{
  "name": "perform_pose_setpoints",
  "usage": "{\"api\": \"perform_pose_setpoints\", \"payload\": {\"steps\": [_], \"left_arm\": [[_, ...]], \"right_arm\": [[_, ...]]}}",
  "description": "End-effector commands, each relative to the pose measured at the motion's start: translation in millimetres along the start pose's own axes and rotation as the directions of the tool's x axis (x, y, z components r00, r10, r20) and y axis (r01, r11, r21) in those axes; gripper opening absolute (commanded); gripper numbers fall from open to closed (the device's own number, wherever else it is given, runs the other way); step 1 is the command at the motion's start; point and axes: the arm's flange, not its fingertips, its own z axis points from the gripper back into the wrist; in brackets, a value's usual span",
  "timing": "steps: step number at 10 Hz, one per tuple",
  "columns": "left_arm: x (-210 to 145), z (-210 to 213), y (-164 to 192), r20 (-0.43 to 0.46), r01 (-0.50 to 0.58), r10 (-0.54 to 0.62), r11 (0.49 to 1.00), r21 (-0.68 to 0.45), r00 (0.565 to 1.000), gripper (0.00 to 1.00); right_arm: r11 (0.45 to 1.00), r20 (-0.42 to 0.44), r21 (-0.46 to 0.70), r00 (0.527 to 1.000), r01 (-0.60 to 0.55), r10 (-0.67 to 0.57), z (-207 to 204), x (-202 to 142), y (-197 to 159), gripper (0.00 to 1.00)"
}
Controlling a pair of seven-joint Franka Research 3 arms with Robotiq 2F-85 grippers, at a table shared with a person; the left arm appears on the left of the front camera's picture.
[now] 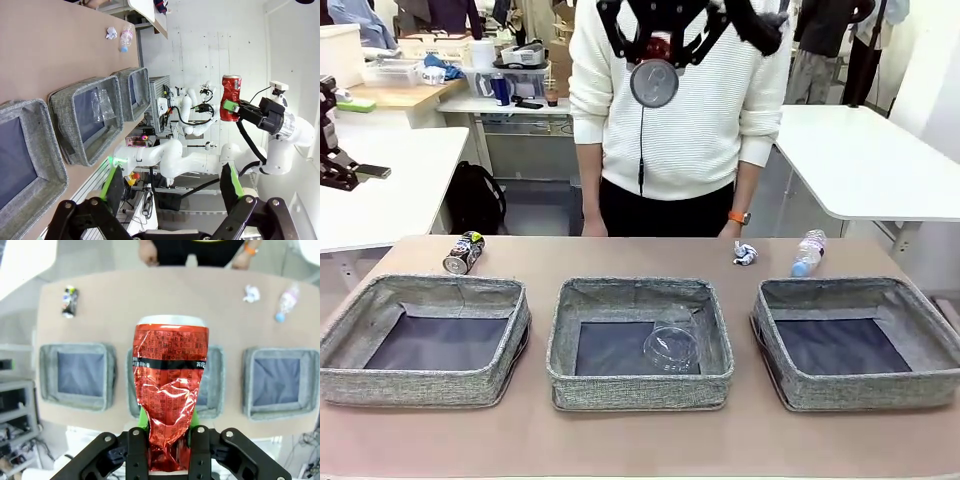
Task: Sort the waste into the appropriate baskets.
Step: Pick up the waste item pointed out by the person.
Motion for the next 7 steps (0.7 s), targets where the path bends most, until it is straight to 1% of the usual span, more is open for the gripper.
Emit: {"api": "perform_pose_setpoints", "payload": {"steps": [1, 7], "left_arm": [[-2.3, 0.9, -1.2, -0.01, 0.014, -0.014, 1.0, -0.001, 1.0, 1.0], [-2.3, 0.9, -1.2, -0.01, 0.014, -0.014, 1.0, -0.001, 1.0, 1.0]], "right_arm": [[1.0, -0.014, 0.003, 1.0, -0.001, 0.001, -5.7, -2.1, -0.7, 0.31], [1.0, -0.014, 0.003, 1.0, -0.001, 0.001, -5.7, -2.1, -0.7, 0.31]]}}
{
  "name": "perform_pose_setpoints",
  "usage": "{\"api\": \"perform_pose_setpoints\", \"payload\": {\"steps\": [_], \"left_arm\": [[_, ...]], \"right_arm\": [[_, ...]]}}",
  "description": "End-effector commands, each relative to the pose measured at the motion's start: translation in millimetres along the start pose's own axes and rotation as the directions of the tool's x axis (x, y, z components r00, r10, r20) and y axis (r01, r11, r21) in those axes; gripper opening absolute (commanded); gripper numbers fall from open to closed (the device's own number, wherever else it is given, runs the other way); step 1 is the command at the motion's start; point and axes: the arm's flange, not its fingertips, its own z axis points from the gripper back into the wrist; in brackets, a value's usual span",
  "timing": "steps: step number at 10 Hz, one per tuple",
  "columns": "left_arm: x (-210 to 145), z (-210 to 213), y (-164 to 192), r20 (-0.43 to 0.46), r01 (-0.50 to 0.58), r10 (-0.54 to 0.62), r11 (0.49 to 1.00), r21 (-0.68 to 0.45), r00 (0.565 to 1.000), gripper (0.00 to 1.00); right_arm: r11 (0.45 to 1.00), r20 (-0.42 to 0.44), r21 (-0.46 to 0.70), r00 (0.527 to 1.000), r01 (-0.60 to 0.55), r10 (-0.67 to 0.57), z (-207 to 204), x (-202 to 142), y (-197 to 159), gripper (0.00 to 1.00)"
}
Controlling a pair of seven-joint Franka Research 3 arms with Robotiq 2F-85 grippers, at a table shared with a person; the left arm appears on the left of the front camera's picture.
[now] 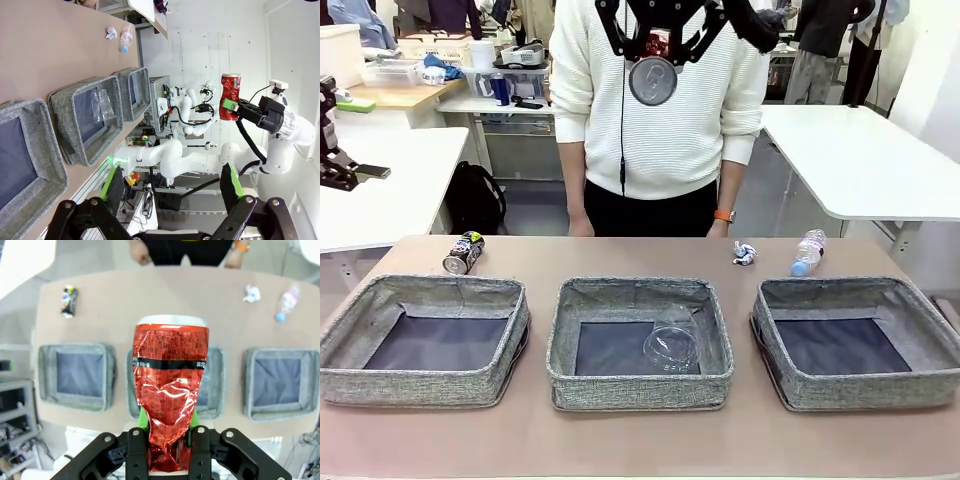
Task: Sort the waste into the appropriate baskets.
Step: Pick up the waste item pointed out by the person, then place the picked waste into the Fabric basket indicated by the person.
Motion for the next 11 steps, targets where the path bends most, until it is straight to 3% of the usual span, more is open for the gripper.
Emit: {"api": "perform_pose_setpoints", "payload": {"steps": [1, 11], "left_arm": [[-2.3, 1.0, -1.3, -0.01, 0.014, -0.014, 1.0, -0.001, 1.0, 1.0], [-2.3, 1.0, -1.3, -0.01, 0.014, -0.014, 1.0, -0.001, 1.0, 1.0]], "right_arm": [[1.0, -0.004, 0.004, 1.0, 0.0, 0.0, -0.7, -3.9, -1.7, 0.31], [1.0, -0.004, 0.004, 1.0, 0.0, 0.0, -0.7, -3.9, -1.7, 0.31]]}}
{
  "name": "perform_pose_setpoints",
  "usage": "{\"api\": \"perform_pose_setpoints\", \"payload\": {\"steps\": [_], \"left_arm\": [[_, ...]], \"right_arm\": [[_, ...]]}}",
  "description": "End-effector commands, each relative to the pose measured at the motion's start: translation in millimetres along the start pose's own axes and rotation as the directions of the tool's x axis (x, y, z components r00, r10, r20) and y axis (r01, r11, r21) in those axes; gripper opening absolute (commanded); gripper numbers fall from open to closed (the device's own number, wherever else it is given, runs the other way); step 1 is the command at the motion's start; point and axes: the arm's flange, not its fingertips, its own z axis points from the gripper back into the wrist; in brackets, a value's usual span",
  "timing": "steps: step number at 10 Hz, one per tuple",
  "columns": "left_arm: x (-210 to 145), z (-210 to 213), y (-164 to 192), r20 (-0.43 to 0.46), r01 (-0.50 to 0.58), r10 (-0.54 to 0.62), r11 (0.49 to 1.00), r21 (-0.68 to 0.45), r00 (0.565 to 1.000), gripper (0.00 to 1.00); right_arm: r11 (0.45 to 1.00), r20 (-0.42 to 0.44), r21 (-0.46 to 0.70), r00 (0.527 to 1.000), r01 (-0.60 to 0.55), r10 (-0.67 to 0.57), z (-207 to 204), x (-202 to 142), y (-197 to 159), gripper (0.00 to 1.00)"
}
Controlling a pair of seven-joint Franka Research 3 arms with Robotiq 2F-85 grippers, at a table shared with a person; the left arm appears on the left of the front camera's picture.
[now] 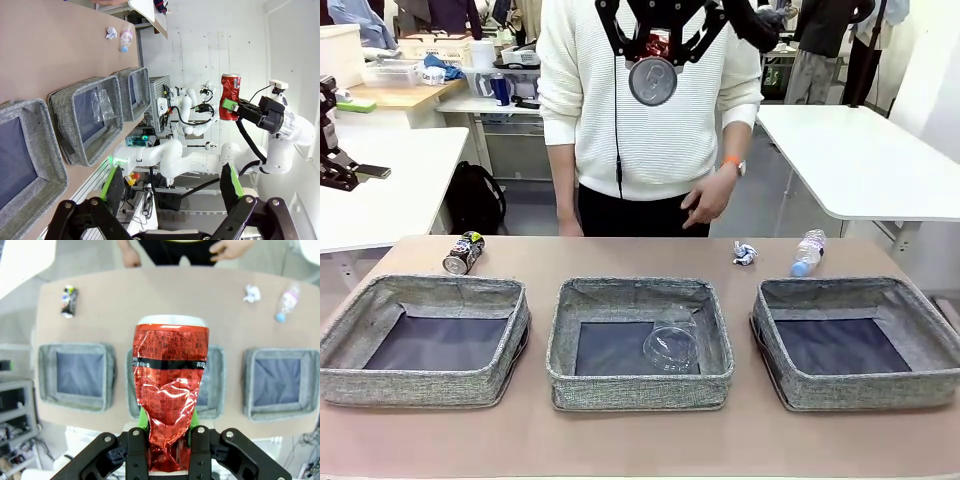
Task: Sort the waste into the appropriate baskets.
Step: Place the picked waste into the Fabric basket indicated by the person.
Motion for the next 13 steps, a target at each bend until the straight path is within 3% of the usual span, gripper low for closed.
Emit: {"api": "perform_pose_setpoints", "payload": {"steps": [1, 11, 13], "left_arm": [[-2, 1, -1, -0.01, 0.014, -0.014, 1.0, -0.001, 1.0, 1.0], [-2, 1, -1, -0.01, 0.014, -0.014, 1.0, -0.001, 1.0, 1.0], [-2, 1, -1, -0.01, 0.014, -0.014, 1.0, -0.001, 1.0, 1.0]], "right_arm": [[1.0, -0.004, 0.004, 1.0, 0.001, -0.001, -1, -4, -2, 0.31], [1.0, 0.0, 0.0, 1.0, 0.0, 0.0, 0, 0, 0, 0.31], [0.989, -0.037, 0.09, 0.992, -0.118, 0.122, -14, -31, -54, 0.31]]}}
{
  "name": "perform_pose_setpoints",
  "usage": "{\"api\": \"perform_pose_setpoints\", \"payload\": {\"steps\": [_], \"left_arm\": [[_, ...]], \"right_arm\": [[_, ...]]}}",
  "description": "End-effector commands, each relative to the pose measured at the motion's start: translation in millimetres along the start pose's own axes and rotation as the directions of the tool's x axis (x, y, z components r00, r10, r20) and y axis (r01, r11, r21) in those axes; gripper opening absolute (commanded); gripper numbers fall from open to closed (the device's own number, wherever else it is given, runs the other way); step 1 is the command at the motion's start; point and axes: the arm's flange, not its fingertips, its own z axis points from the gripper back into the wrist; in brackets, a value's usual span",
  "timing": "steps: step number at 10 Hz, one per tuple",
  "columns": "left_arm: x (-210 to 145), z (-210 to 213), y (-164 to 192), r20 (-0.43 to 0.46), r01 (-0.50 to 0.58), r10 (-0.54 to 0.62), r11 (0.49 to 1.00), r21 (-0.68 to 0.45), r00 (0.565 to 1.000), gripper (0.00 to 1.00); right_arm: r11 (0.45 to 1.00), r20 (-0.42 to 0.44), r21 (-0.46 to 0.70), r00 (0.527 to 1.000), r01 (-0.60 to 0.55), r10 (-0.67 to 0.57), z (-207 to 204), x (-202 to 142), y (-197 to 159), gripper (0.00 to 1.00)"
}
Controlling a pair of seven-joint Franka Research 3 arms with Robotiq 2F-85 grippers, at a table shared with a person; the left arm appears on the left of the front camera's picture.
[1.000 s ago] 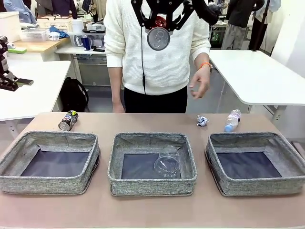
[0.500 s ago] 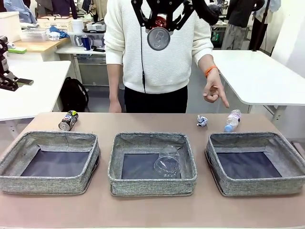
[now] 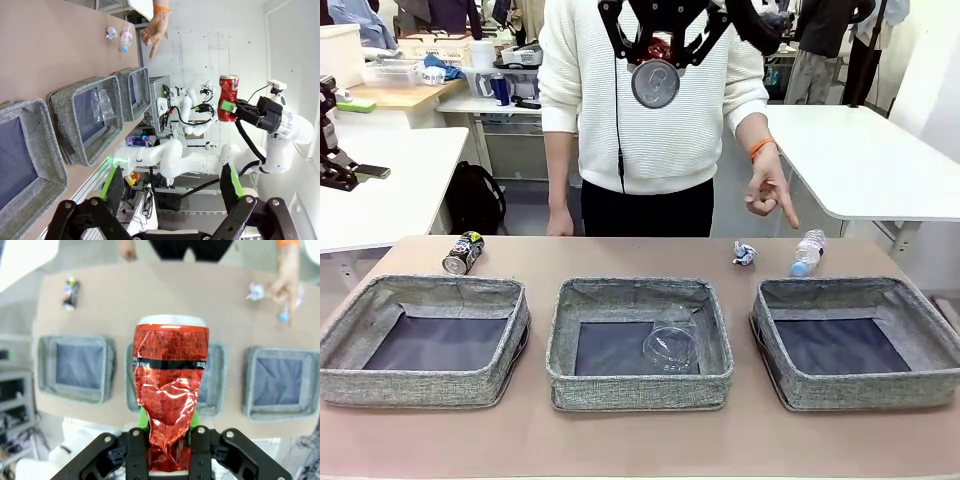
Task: Sort the waste into the appropriate baskets.
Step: Place the picked waste into the Fabric basket indicated by the person.
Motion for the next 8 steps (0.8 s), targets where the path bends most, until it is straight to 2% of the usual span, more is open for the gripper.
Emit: {"api": "perform_pose_setpoints", "payload": {"steps": [1, 2, 3, 4, 5, 6, 8], "left_arm": [[-2, 1, -1, -0.01, 0.014, -0.014, 1.0, -0.001, 1.0, 1.0], [-2, 1, -1, -0.01, 0.014, -0.014, 1.0, -0.001, 1.0, 1.0], [-2, 1, -1, -0.01, 0.014, -0.014, 1.0, -0.001, 1.0, 1.0], [-2, 1, -1, -0.01, 0.014, -0.014, 1.0, -0.001, 1.0, 1.0], [-2, 1, -1, -0.01, 0.014, -0.014, 1.0, -0.001, 1.0, 1.0], [-2, 1, -1, -0.01, 0.014, -0.014, 1.0, -0.001, 1.0, 1.0], [-2, 1, -1, -0.01, 0.014, -0.014, 1.0, -0.001, 1.0, 1.0]], "right_arm": [[0.992, 0.01, 0.053, 0.993, -0.114, 0.114, -24, -52, -79, 0.31], [0.99, 0.01, 0.071, 0.993, -0.118, 0.118, -37, -69, -104, 0.31], [0.996, -0.022, 0.061, 0.997, -0.067, 0.068, -61, -96, -144, 0.31], [1.0, -0.038, -0.024, 0.999, 0.009, -0.01, -90, -116, -179, 0.31], [0.998, -0.042, -0.064, 0.999, 0.023, -0.025, -123, -135, -206, 0.31], [0.997, -0.08, -0.077, 0.996, 0.029, -0.035, -156, -151, -227, 0.31], [0.962, -0.186, -0.247, 0.968, 0.118, -0.167, -205, -166, -260, 0.31]]}}
